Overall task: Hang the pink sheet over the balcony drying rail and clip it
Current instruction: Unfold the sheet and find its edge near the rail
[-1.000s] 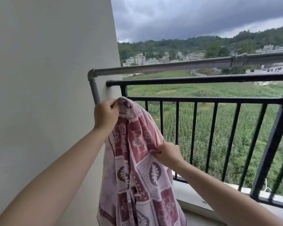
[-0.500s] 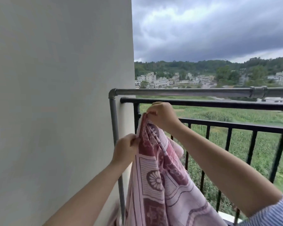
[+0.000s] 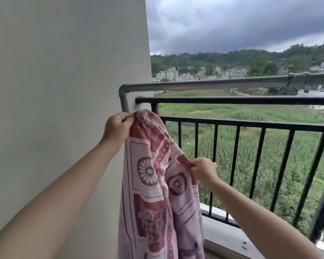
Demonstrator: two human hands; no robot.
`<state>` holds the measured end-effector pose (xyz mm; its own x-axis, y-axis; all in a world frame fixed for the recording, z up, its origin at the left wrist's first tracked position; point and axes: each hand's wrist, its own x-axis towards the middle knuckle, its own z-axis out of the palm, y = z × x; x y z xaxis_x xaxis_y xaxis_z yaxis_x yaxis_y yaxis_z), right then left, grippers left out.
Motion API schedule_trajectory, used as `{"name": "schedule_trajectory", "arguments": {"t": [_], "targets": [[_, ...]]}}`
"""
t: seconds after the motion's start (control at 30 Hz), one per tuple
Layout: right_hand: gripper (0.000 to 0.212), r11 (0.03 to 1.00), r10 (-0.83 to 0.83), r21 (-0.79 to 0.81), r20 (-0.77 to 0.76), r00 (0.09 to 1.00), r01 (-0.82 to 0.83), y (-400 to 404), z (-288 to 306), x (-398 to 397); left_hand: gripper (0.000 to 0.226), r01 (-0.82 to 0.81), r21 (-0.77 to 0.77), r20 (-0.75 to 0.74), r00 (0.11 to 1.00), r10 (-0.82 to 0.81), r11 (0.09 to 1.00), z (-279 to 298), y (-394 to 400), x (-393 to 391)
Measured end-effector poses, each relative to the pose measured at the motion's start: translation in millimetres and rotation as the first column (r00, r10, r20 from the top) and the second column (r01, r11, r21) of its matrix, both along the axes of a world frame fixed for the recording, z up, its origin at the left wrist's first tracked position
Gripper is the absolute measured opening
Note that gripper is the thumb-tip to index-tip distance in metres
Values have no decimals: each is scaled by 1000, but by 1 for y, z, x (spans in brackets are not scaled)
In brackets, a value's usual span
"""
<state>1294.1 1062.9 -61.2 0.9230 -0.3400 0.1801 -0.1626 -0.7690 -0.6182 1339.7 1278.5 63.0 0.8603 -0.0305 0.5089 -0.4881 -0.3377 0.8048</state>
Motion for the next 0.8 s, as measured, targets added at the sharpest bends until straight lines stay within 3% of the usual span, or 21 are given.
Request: {"name": "schedule_trajectory", "arguments": {"t": [0.03,0.07,0.13,0.23,0.27,0.37,0.43,0.5,0.6,0.67,0.73,0.8], "targets": [[23,1000,-21,14,76,997,20,-3,12,3,34,-54,224,-53,996,68,973,-1,9,3],[23,1000,-26,-11,166,986,28,-4,29,5,31,-112,445,-79,983,164,888,-2,18,4],[22,991,25,-130,347,938,22,2,72,6,13,-188,626,-17,967,254,757,-7,26,-4],[18,972,181,-226,566,804,-60,24,132,4,49,-41,567,42,999,21,823,-18,11,-22],[18,955,251,-279,598,761,-96,33,146,2,52,33,533,38,997,-63,846,-21,2,-26],[21,863,430,-482,543,722,-151,51,160,-2,28,61,321,100,990,-98,945,-27,-22,-33],[19,887,394,-438,551,736,-147,47,157,-3,22,-22,210,135,991,-7,977,-30,-26,-31],[28,917,333,-365,472,816,-163,35,143,-6,20,-72,103,109,992,61,992,-33,-27,-27],[72,915,277,-335,120,953,-224,14,94,-28,23,-185,30,56,982,183,982,-33,-27,-21],[70,922,281,-256,-79,957,-291,7,46,-49,25,-234,13,36,972,234,972,-30,-29,-19],[51,919,266,-213,-284,921,-331,6,-6,-60,27,-241,-14,19,970,242,970,-27,-32,-19],[38,949,229,-128,-348,909,-288,12,-40,-61,22,-207,-43,20,978,208,977,-27,-35,-19]]}}
